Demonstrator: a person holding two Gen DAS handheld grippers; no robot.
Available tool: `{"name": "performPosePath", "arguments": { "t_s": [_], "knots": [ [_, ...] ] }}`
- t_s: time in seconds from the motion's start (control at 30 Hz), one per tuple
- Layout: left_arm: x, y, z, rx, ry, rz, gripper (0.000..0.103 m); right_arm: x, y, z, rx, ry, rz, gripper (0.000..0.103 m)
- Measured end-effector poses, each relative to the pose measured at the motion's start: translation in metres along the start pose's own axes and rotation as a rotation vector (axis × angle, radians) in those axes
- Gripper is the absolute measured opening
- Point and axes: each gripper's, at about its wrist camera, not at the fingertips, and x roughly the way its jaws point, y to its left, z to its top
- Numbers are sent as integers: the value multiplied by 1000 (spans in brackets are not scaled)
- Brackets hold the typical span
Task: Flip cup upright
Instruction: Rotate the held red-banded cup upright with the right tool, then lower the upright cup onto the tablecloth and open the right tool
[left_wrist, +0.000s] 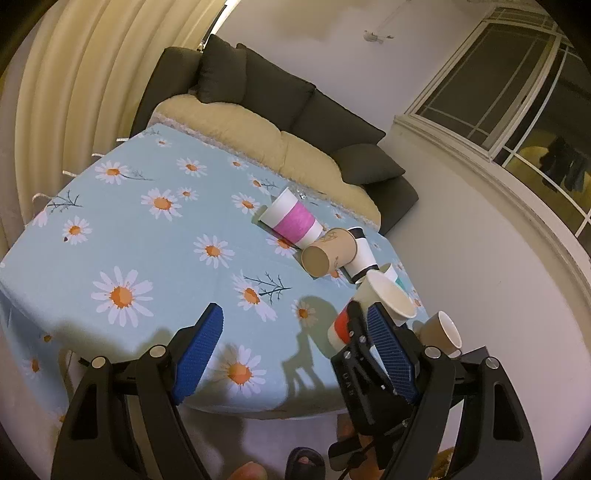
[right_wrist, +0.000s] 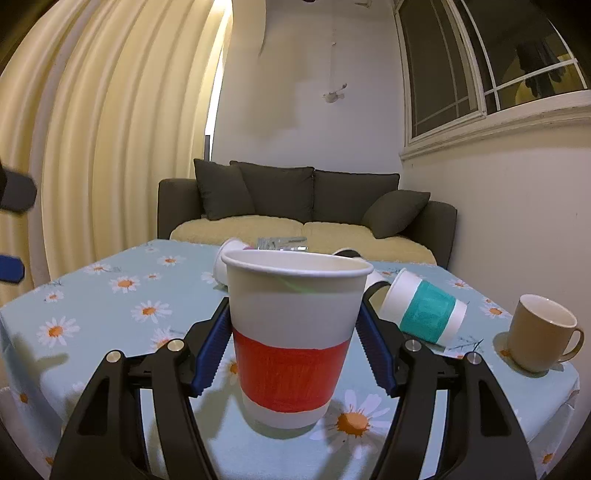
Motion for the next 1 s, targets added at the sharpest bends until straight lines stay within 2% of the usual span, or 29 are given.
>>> {"name": "performPosePath", "arguments": {
  "t_s": [0.27, 0.33, 0.5, 0.67, 0.83, 0.9, 1.0],
  "knots": [
    [-1, -1, 0, 7, -13, 0, 78, 2, 1, -11, -16, 25, -4, 67],
    [-1, -1, 0, 10, -13, -4, 78, 1, 3, -13, -20, 28, -3, 75],
    [-3, -3, 1, 22, -21, 7, 78, -3, 4, -11, -17, 37, 3, 82],
    [-9, -3, 3, 32, -38, 11, 78, -21, -5, 3, -16, 43, 15, 88],
    [-18, -6, 3, 48, -61, 8, 78, -55, -22, 31, 17, 51, 52, 88],
    [-22, -10, 2, 67, -78, -1, 78, -72, -28, 44, 17, 45, 63, 88],
    [-25, -18, 0, 120, -93, 27, 78, -94, -34, 59, -4, 47, 101, 88]
  ]
}}
